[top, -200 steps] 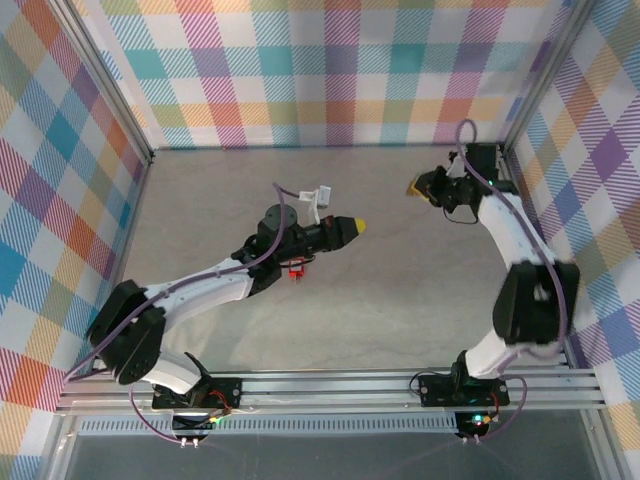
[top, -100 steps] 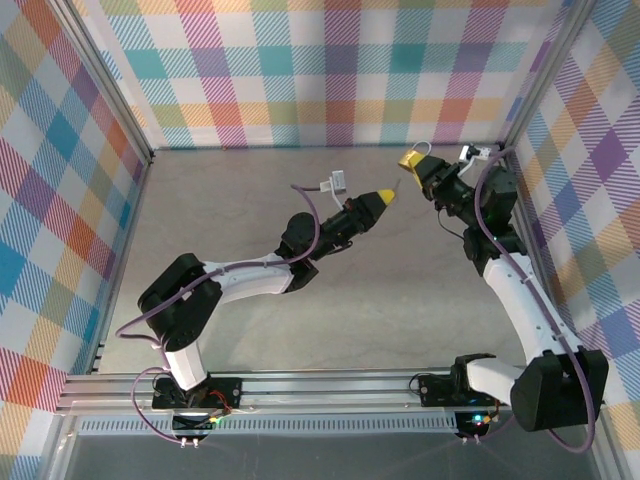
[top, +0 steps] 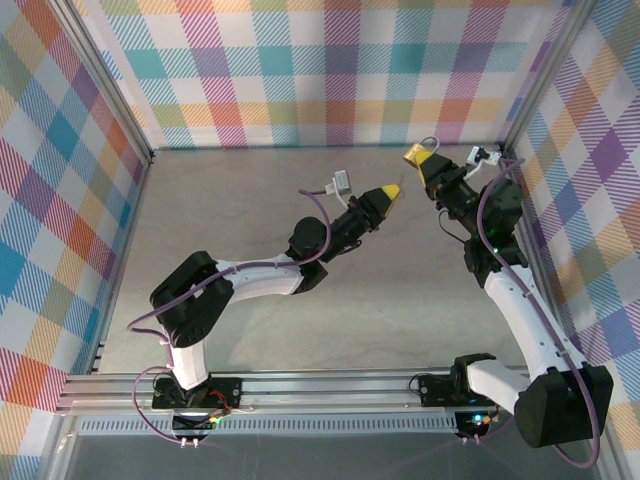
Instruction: Unlock with the key
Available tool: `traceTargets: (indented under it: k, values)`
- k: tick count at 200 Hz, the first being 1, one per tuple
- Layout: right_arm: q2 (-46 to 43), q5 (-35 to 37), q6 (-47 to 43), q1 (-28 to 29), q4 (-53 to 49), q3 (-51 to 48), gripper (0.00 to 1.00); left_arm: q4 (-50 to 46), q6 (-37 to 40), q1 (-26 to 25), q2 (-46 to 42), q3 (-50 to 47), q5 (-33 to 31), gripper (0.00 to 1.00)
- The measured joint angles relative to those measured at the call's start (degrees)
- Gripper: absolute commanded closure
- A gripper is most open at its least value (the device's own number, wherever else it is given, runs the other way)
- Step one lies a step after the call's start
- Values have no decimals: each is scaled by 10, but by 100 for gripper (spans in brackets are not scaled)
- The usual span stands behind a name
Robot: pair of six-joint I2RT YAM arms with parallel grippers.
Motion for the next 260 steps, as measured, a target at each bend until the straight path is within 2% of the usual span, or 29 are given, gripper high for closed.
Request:
traceTargets:
  k: [260]
  values:
    - [-7,-22,-17,16,14,-14,100,3,-28,-3,13,16,6,100]
